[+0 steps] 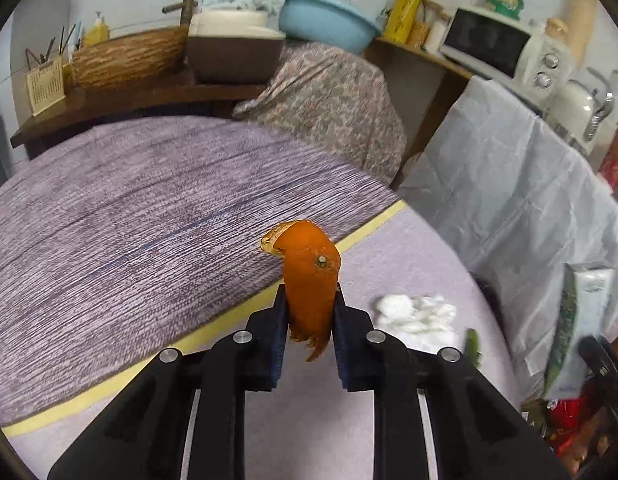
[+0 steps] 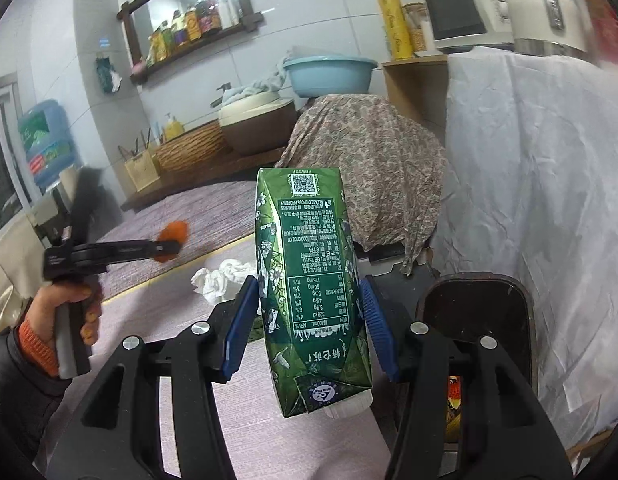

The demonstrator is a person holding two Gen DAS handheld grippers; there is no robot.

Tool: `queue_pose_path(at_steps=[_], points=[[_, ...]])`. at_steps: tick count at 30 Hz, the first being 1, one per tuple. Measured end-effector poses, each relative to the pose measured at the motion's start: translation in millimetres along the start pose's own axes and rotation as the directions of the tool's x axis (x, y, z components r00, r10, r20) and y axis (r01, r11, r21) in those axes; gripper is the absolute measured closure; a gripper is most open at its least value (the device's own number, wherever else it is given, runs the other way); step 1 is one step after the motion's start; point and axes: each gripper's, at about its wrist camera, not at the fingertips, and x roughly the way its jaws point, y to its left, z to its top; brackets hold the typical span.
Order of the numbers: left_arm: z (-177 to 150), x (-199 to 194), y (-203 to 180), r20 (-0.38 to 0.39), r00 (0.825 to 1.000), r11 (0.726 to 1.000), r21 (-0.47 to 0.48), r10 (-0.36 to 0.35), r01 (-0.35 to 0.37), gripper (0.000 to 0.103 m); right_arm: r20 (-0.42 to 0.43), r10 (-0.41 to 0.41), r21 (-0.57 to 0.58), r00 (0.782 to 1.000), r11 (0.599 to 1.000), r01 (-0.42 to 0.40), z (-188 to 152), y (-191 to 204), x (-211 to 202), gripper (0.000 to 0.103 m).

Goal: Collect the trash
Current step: 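Carry the carton and orange peel over the black bin and open both tools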

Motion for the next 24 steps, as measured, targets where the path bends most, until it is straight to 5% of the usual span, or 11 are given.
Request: queue_pose_path(at_steps=[6,15,24], points=[[-17.0,-33.4,-53.6,0.015,0.990,0.987,0.074,-0.143,0.141,0.082,0.029,-0.096,0.087,0.995,0.992,0.094,-15.5,-42.1,-19.9,0.050],[-39.5,11.5,-194.8,-0.174,0.933,0.922,0.179,-0.314,0.344,0.082,-0.079,-0.240,0.203,0.968,0.947,0.251,-52.7,-122.4,5.2,0.050],[-60.2,92.9,-274.8,-0.328,0.906,0.922,0.187,-0.267,0.339,0.082,-0.175,-0.256,0.273,0.951,0.915,0.297,-97.0,-177.4,54.5,0.050]])
